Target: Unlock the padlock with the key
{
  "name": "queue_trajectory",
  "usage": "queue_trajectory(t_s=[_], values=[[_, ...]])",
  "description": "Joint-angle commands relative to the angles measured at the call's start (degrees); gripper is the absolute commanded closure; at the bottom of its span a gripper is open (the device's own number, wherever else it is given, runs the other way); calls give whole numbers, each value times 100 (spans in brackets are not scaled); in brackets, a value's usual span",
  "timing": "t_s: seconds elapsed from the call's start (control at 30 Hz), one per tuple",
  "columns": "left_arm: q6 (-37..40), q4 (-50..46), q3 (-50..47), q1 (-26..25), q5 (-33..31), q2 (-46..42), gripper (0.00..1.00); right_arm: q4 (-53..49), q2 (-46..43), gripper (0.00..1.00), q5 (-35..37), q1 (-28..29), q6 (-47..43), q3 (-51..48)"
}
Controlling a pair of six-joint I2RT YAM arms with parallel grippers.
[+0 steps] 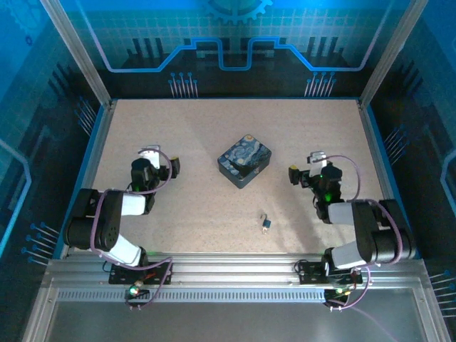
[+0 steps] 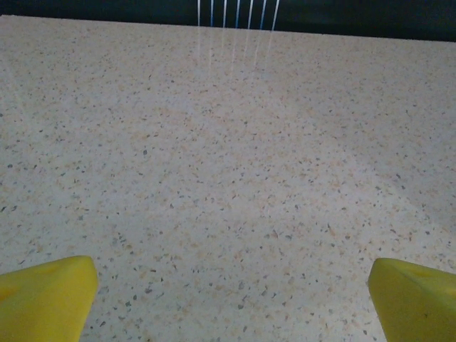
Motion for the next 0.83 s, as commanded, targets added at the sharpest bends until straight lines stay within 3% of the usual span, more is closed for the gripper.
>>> queue_trajectory(t_s=[0.0,0.8], values=[[18,282,-49,47,161,37,1,-406,153,0,46,-34,-54,607],[19,286,-56,48,154,33,1,-393,156,0,139,-6,-66,604]])
